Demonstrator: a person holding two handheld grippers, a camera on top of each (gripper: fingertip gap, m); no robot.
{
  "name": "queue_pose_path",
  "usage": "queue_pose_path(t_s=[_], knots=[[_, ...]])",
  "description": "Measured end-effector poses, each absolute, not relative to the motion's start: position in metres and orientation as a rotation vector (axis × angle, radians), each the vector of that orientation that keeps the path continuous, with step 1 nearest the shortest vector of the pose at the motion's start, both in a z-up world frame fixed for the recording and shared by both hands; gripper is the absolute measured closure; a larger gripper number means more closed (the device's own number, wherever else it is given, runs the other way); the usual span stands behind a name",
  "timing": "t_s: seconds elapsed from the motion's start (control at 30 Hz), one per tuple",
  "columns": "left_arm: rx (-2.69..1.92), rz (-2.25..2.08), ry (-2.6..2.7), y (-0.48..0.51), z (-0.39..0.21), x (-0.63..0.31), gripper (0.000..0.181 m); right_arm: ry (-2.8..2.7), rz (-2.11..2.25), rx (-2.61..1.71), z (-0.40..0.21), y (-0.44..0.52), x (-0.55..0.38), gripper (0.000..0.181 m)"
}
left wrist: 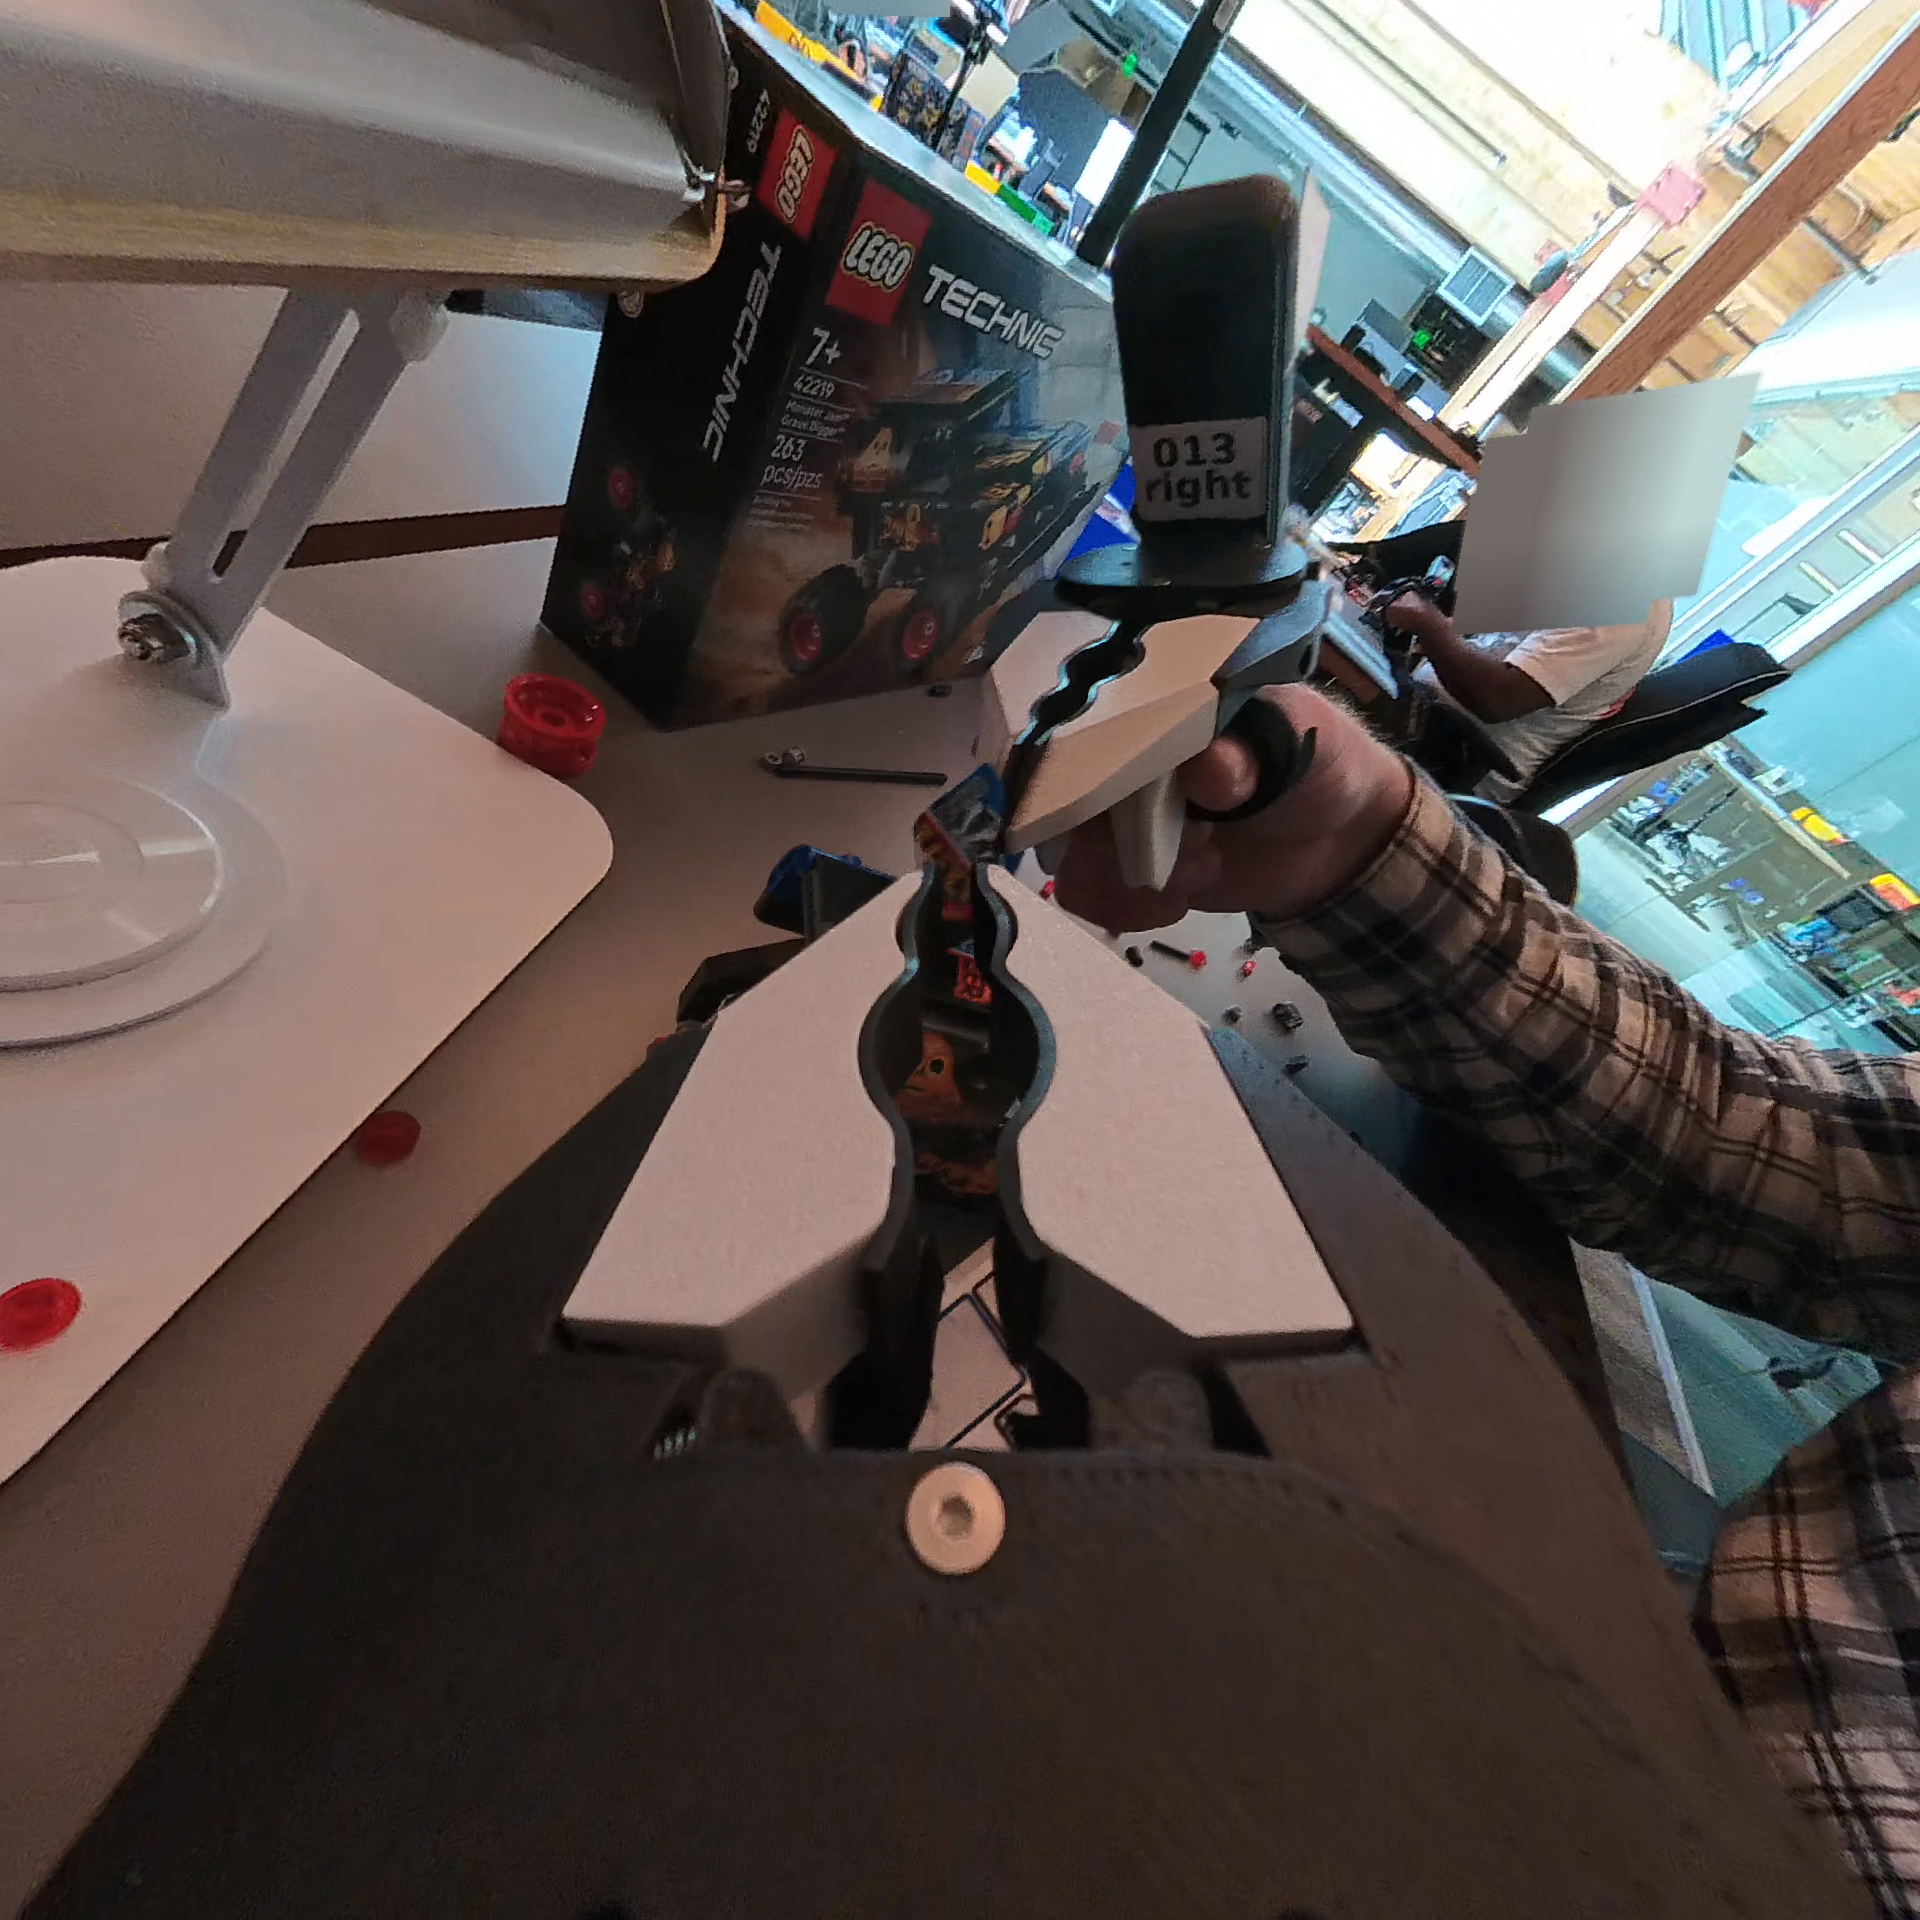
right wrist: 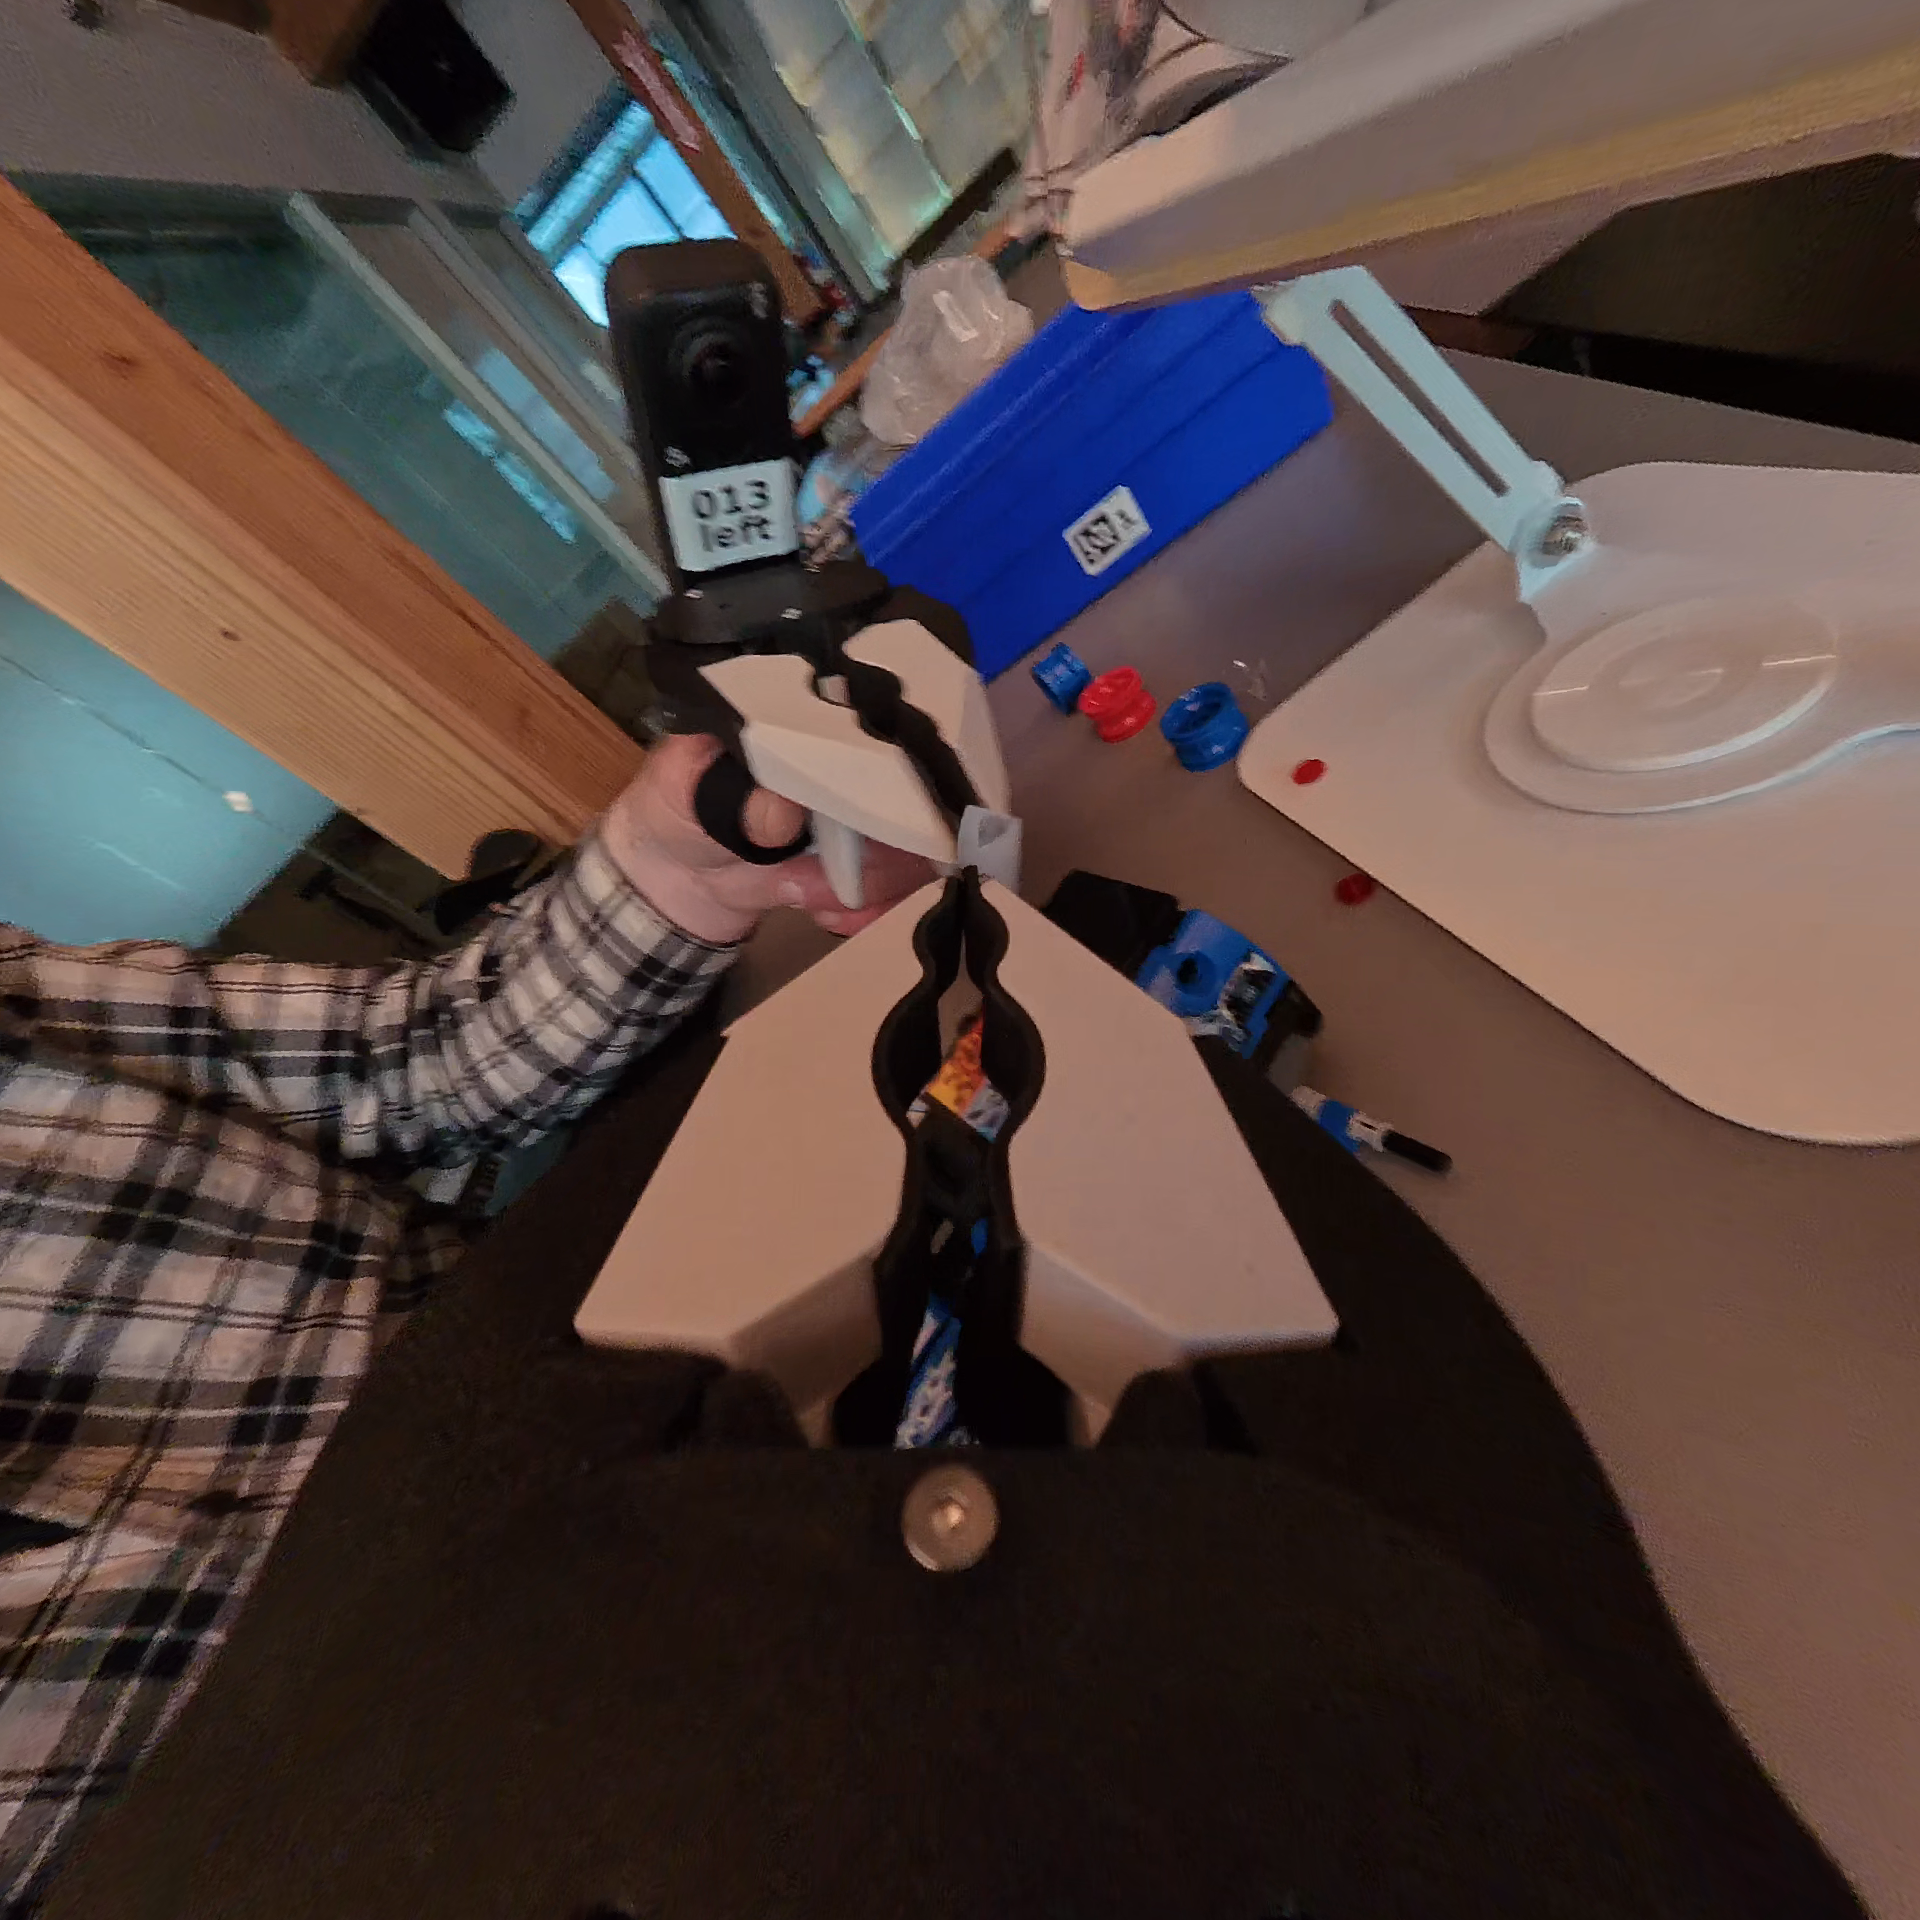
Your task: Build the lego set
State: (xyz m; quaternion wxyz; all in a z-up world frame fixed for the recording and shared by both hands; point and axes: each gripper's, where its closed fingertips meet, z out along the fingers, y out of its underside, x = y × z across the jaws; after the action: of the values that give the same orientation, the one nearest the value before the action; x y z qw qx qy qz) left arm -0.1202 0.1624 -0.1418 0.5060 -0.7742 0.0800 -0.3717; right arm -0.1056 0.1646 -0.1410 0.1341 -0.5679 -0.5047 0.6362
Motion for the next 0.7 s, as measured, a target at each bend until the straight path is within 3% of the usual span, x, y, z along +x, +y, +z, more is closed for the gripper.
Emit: queue_pose_path(t_s=[0.03, 0.2, 0.33, 0.4, 0.7], knots=[[-1.880, -0.871, 0.189, 0.163, -0.145, -0.123, 0.176, -1.457, 1.892, -1.622, -0.136, 0.162, -0.105, 0.181], [-1.821, -0.948, 0.142, 0.163, -0.140, -0.128, 0.162, -1.455, 1.895, -1.589, -0.125, 0.161, -0.104, 0.181], [-1.785, -0.994, 0.147, 0.164, -0.136, -0.123, 0.167, -1.456, 1.905, -1.622, -0.134, 0.162, -0.106, 0.181], [-1.785, -1.002, 0.164, 0.162, -0.137, -0.120, 0.181, -1.453, 1.902, -1.631, -0.136, 0.163, -0.106, 0.181], [-1.920, -0.910, 0.174, 0.164, -0.157, -0.119, 0.181, -1.501, 1.737, -1.734, -0.159, 0.169, -0.112, 0.181]])
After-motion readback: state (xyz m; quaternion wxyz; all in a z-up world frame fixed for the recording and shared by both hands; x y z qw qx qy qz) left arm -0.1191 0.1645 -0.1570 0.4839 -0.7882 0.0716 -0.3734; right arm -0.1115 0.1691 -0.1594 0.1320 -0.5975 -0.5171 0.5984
